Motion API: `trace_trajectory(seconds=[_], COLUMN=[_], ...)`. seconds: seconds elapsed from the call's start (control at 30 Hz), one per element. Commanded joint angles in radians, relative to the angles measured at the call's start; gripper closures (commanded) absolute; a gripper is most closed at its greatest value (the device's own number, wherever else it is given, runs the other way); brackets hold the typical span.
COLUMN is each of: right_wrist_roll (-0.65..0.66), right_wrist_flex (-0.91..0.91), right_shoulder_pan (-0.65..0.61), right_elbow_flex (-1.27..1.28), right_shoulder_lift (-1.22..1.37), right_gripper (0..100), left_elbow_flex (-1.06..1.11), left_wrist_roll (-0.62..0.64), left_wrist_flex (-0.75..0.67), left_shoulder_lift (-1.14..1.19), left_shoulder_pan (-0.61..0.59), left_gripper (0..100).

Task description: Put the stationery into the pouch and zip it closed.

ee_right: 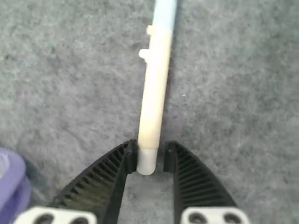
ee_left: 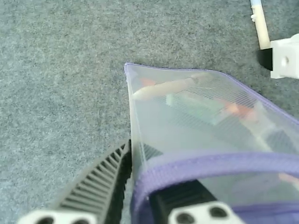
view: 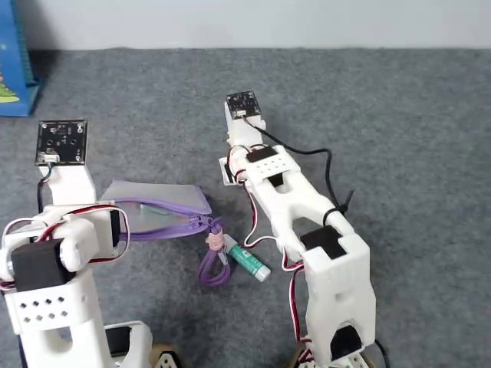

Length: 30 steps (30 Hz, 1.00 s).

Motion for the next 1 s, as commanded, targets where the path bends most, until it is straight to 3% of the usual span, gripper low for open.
trace_trajectory(seconds=[0.0,0.3,0.47,0.77,0.97], right_wrist_roll=[-0.008,0.005,0.133,0.21,0.281], right_wrist_flex=[0.015,0.117,0.116,0.119,0.357], right_shoulder_pan=[-0.001,0.001,0.022,0.038,0.059], right_elbow_flex=[-0.037,0.109,0.336,0.792,0.962], right_shoulder_lift=[0.004,-0.153,-0.355,-0.812,-1.158], right_gripper=[98.3,99.0,99.0,99.0,98.6], left_elbow_flex=[-0.01,-0.01,-0.01,-0.01,-0.008], left_wrist_roll=[-0.012,-0.012,-0.012,-0.014,-0.014], left_wrist_flex=[-0.002,-0.002,-0.002,-0.002,-0.008], left_shoulder_lift=[-0.002,-0.002,-0.002,-0.002,-0.002], left_shoulder_pan=[-0.002,-0.002,-0.002,-0.002,-0.002], left_gripper=[99,99,99,99,99])
